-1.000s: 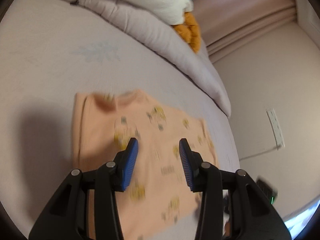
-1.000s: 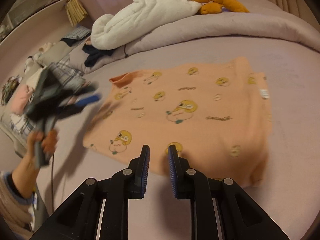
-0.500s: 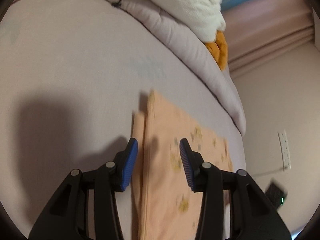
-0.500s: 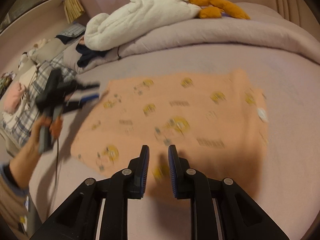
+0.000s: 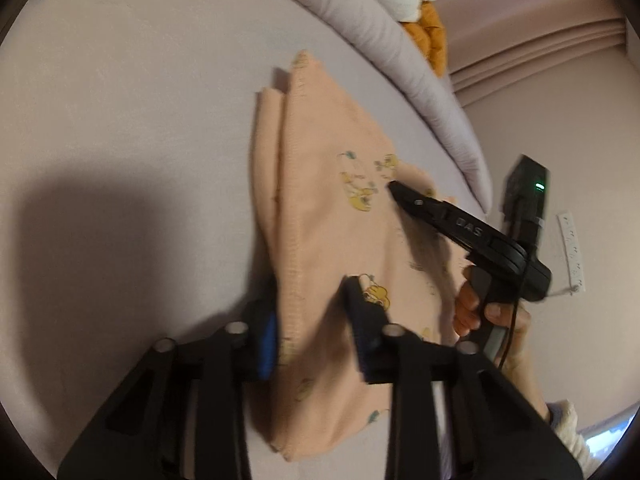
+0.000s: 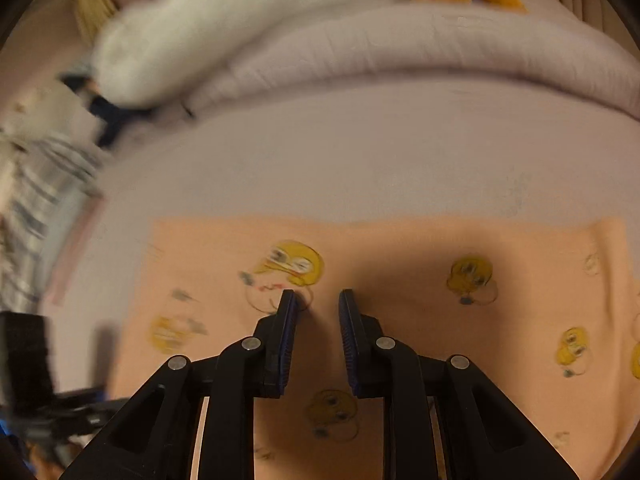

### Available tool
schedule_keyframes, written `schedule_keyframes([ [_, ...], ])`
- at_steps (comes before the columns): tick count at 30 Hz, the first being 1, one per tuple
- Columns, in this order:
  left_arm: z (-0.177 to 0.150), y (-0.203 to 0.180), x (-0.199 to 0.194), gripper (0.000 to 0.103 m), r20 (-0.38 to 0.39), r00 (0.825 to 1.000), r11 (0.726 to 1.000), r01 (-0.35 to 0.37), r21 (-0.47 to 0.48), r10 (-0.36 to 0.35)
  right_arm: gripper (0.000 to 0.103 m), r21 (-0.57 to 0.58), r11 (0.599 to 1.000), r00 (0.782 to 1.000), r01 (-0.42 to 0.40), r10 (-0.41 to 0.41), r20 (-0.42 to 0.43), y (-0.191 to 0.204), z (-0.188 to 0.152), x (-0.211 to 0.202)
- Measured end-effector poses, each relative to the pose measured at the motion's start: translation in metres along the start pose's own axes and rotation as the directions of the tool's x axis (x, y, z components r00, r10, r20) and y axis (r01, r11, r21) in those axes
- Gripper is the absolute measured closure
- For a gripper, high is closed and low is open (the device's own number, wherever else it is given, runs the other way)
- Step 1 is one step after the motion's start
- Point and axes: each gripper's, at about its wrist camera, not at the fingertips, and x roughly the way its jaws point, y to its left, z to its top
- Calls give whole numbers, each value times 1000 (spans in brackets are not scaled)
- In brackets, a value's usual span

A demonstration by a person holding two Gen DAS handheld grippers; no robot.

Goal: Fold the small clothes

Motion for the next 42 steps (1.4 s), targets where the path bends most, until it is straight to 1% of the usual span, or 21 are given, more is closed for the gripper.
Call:
schedule_keyframes([
  [4, 3, 11, -1, 80, -3, 1000, 999, 23, -43, -23, 82, -57, 997, 999, 44, -45, -14, 15, -11, -18],
  [7, 3, 10, -2, 81, 1, 1000, 999, 19, -39, -19, 81, -85, 996, 1000, -10, 9, -16, 21, -36, -46],
  [8, 5, 9, -1, 81, 1, 1000, 999, 16, -40, -16, 82, -89, 995, 999, -42, 41, -17, 23, -51, -58],
  [10, 5, 9, -1, 81, -1, 1000, 999, 12, -43, -12, 82, -111, 993, 999, -50, 47, -26, 28, -81, -74],
  [14, 5, 5, 0, 82, -9, 1000, 998, -28, -54, 28, 81, -153, 988, 998, -14, 6, -55, 26, -124, -78],
  [17, 8, -6, 1, 85, -1, 996, 994, -85, -64, 85, 81, -185, 983, 999, 9, -18, -47, 34, -143, -86],
  [18, 8, -12, 0, 91, 4, 996, 994, -92, -56, 93, 81, -192, 981, 999, 6, -16, -50, 35, -144, -89],
  [19, 8, -16, -1, 92, 8, 996, 995, -92, -48, 93, 81, -189, 982, 998, -4, -6, -56, 35, -145, -92],
  [21, 10, -35, -6, 93, 36, 994, 995, -102, -1, 102, 81, -114, 988, 992, -107, 99, -74, 23, -141, -100],
  [22, 10, -41, -8, 93, 47, 993, 994, -109, 15, 109, 81, -52, 982, 982, -180, 177, -65, 12, -138, -106],
  [23, 11, -53, -11, 92, 64, 991, 992, -118, 44, 115, 79, -13, 975, 975, -220, 219, -48, 4, -135, -110],
  [25, 13, -67, -11, 92, 78, 990, 989, -125, 78, 119, 72, 83, 960, 964, -267, 268, 3, -17, -128, -118],
  [26, 14, -77, -10, 92, 83, 989, 986, -130, 102, 122, 64, 145, 942, 953, -304, 301, 39, -31, -124, -119],
  [27, 14, -92, -7, 92, 85, 989, 981, -134, 140, 123, 62, 185, 923, 942, -336, 330, 65, -41, -121, -119],
  [29, 12, -110, 1, 92, 81, 988, 971, -142, 190, 128, 60, 284, 858, 903, -428, 413, 116, -63, -111, -114],
  [31, 5, -136, 16, 92, 63, 989, 951, -145, 272, 133, 58, 353, 788, 862, -504, 483, 152, -77, -104, -105],
  [33, -2, -155, 31, 92, 42, 990, 934, -139, 329, 132, 50, 420, 685, 798, -595, 567, 205, -92, -97, -95],
  [35, -9, -166, 49, 92, 10, 991, 921, -128, 367, 133, 34, 477, 613, 764, -630, 600, 238, -103, -99, -88],
  [37, -18, -173, 72, 92, -33, 987, 903, -129, 411, 156, 33, 511, 576, 751, -637, 614, 244, -111, -100, -81],
  [38, -21, -174, 81, 93, -66, 986, 900, -112, 421, 153, 33, 525, 574, 756, -628, 611, 235, -117, -97, -77],
  [42, -32, -166, 96, 94, -132, 983, 907, -59, 417, 125, 33, 509, 621, 779, -597, 601, 180, -113, -102, -76],
])
